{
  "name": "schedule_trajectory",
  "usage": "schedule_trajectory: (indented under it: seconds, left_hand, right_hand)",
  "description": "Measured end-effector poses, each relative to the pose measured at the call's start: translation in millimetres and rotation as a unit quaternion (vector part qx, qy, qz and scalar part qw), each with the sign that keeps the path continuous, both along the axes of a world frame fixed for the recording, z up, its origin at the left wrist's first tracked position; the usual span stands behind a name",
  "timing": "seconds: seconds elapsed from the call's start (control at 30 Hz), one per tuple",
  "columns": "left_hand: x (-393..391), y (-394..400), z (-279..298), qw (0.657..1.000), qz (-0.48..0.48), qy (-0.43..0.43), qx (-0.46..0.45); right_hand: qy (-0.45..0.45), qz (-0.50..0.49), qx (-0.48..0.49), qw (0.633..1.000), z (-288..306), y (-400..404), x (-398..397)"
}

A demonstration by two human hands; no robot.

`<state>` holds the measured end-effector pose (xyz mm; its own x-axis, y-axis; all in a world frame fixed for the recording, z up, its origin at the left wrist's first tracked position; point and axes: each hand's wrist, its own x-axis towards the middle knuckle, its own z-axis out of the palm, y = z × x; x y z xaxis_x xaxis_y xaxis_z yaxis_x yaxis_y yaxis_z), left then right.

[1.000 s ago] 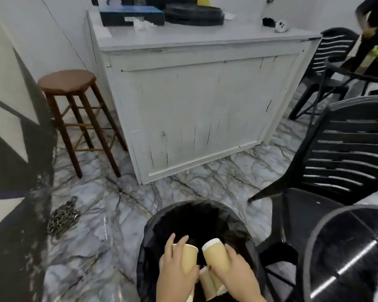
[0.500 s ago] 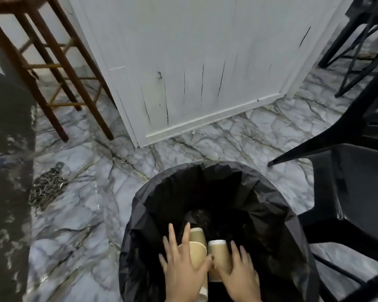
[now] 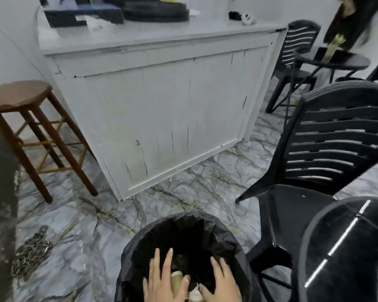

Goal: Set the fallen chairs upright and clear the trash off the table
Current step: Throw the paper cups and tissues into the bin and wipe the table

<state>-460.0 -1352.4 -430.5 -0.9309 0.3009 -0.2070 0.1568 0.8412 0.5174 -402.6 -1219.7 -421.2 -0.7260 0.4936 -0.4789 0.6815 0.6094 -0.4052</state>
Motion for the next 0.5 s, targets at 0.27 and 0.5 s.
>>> schedule_trajectory:
  seconds: [0.27, 0.5]
  left_hand:
    - [-12.9, 38.3, 105.0, 0.994, -0.091, 0.064, 0.020]
    - [12.3, 84.1, 180.6, 0.974, -0.167, 0.118, 0.098]
  right_hand:
    - [0.070, -0.044, -0.035, 0.996, 135.0, 46.5, 12.3]
    - [0.187, -0.148, 0.061, 0.969, 196.6, 79.9, 79.1]
